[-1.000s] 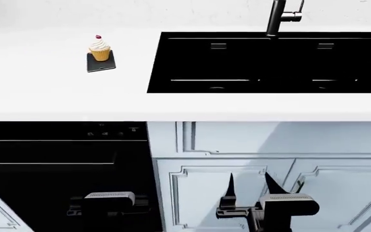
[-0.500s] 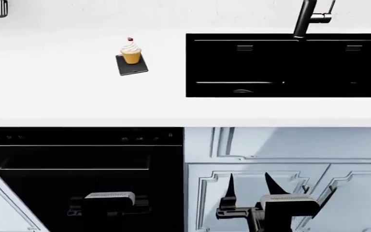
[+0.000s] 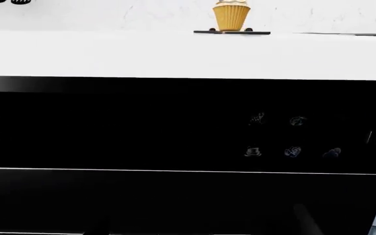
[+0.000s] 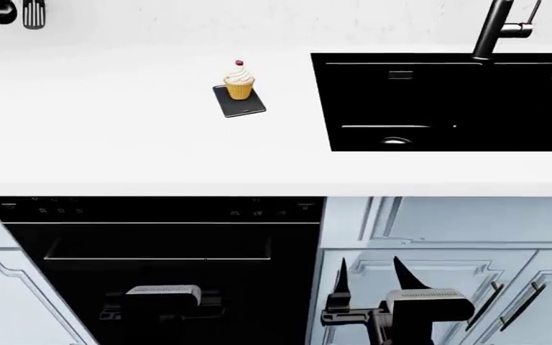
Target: Move the fresh-baked cupcake off the tray onto the counter, and place the bowl used for mixing into the sink.
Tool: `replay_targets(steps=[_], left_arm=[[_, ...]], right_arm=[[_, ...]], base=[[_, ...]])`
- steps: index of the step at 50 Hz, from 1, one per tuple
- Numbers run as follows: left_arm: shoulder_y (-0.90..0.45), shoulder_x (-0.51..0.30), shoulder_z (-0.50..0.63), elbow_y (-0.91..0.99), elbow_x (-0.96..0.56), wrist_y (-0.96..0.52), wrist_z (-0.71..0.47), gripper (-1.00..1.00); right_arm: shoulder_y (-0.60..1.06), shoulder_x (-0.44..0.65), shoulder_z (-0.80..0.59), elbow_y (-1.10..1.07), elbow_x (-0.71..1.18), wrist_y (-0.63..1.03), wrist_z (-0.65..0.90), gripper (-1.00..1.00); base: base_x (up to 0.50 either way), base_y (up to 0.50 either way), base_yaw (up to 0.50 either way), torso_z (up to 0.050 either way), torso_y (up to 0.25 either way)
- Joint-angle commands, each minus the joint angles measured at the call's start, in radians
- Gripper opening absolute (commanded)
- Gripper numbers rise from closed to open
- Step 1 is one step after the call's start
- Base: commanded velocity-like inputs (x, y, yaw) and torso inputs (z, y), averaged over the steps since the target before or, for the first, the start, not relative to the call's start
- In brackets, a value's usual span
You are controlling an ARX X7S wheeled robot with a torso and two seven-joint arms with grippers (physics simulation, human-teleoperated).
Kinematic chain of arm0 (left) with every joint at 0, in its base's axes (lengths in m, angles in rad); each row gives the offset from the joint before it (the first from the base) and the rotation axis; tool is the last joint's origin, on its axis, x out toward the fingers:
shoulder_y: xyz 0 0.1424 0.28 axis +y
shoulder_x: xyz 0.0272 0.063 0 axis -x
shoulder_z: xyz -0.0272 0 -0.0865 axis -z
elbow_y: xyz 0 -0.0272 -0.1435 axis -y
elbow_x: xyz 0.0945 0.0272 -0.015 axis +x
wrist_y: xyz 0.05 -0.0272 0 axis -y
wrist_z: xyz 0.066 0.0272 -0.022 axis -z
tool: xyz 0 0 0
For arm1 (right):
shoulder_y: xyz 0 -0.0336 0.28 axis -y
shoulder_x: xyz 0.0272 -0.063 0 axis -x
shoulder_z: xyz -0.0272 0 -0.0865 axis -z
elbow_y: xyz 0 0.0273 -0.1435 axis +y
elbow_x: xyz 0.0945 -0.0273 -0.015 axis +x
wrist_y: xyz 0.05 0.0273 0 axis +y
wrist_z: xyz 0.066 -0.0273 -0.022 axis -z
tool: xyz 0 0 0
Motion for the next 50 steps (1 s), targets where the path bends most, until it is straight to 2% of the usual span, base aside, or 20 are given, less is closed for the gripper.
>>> replay_targets(steps=[1,32,36,38,39,40,42,43,44,45,47,48,49,50], left_arm=[[0.001,-0.007,0.010,0.012,-0.015,-0.003,0.006,1.00],[-0.006,-0.015,0.020,0.005,-0.034,0.003,-0.016,1.00],[0.019,-0.025,0.021,0.085,-0.050,0.016,-0.009,1.00],[0.039,-0.062,0.037,0.242,-0.068,-0.066,-0.004,1.00],[0.047,-0.093,0.039,0.382,-0.090,-0.174,-0.022,1.00],[0.046,-0.113,0.050,0.439,-0.094,-0.233,-0.025,1.00],[0.023,-0.156,0.042,0.634,-0.161,-0.454,-0.069,1.00],[-0.009,-0.177,0.020,0.747,-0.225,-0.599,-0.104,1.00],[-0.029,-0.185,0.008,0.792,-0.257,-0.665,-0.121,1.00],[-0.091,-0.203,-0.020,0.892,-0.336,-0.815,-0.162,1.00],[-0.227,-0.203,-0.119,1.029,-0.553,-1.101,-0.246,1.00],[-0.270,-0.192,-0.176,1.057,-0.649,-1.179,-0.280,1.00],[-0.353,-0.192,-0.259,1.083,-0.799,-1.324,-0.364,1.00],[-0.390,-0.183,-0.320,1.082,-0.930,-1.388,-0.427,1.00]], right_arm=[[0.001,0.006,-0.006,-0.001,0.003,0.003,0.010,1.00],[0.004,0.017,-0.024,0.004,0.002,-0.002,0.036,1.00],[-0.003,0.023,0.000,-0.088,0.060,0.103,0.056,1.00],[0.012,0.046,0.018,-0.230,0.090,0.303,0.108,1.00],[0.008,0.091,0.029,-0.361,0.157,0.423,0.093,1.00],[0.000,0.111,0.036,-0.414,0.178,0.443,0.083,1.00],[0.000,0.180,0.080,-0.591,0.272,0.574,0.083,1.00],[0.039,0.219,0.153,-0.700,0.411,0.724,0.118,1.00],[0.065,0.234,0.186,-0.739,0.465,0.787,0.143,1.00],[0.136,0.271,0.267,-0.804,0.615,0.929,0.205,1.00],[0.279,0.344,0.394,-0.858,0.869,1.082,0.310,1.00],[0.334,0.367,0.434,-0.855,0.977,1.128,0.367,1.00],[0.392,0.399,0.466,-0.860,1.054,1.148,0.401,1.00],[0.419,0.415,0.476,-0.855,1.108,1.168,0.432,1.00]], base=[[0.00,0.00,0.00,0.050,0.033],[0.00,0.00,0.00,0.050,0.032],[0.00,0.00,0.00,0.020,0.000],[0.00,0.00,0.00,0.000,0.000],[0.00,0.00,0.00,0.000,0.000],[0.00,0.00,0.00,0.000,0.000],[0.00,0.00,0.00,0.000,0.000],[0.00,0.00,0.00,0.000,0.000],[0.00,0.00,0.00,0.000,0.000],[0.00,0.00,0.00,0.000,0.000],[0.00,0.00,0.00,0.000,0.000],[0.00,0.00,0.00,0.000,0.000],[0.00,0.00,0.00,0.000,0.000],[0.00,0.00,0.00,0.000,0.000]])
